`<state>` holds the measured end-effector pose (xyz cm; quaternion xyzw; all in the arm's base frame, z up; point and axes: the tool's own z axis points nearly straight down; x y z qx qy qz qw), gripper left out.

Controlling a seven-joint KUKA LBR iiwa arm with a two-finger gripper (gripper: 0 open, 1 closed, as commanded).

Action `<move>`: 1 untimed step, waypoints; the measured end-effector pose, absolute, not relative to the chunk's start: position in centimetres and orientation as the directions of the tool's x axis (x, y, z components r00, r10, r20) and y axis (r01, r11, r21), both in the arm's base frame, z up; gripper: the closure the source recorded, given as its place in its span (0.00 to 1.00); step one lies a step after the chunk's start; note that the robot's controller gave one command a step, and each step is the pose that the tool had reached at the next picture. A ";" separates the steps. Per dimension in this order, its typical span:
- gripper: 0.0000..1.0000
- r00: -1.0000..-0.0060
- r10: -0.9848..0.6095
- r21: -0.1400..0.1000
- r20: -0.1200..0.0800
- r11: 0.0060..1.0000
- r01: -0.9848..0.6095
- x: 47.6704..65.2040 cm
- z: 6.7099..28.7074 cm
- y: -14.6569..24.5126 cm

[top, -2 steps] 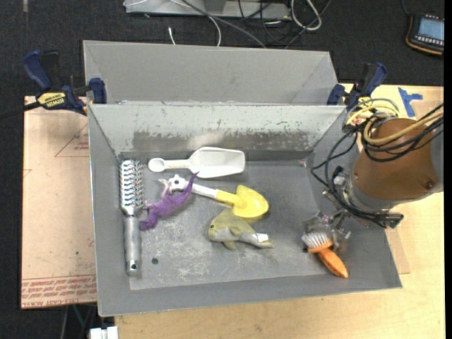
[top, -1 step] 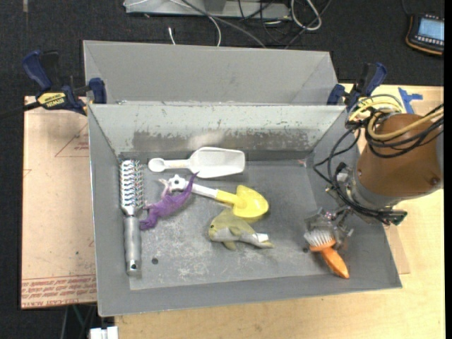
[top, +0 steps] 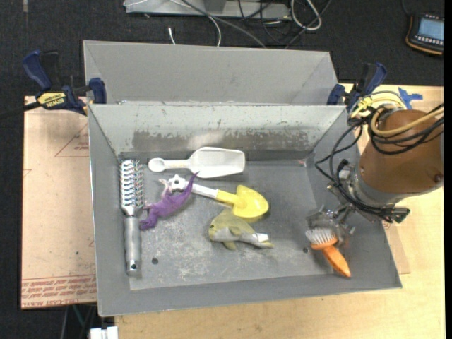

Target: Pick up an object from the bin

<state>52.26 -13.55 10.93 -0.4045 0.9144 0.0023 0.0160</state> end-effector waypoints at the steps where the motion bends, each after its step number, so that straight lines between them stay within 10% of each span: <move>1: 1.00 -0.674 -0.738 -0.006 -0.031 0.674 -0.739 52.2 14.0 -13.5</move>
Offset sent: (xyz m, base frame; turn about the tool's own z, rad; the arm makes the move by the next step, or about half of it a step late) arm -0.0010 0.0007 0.0496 0.0014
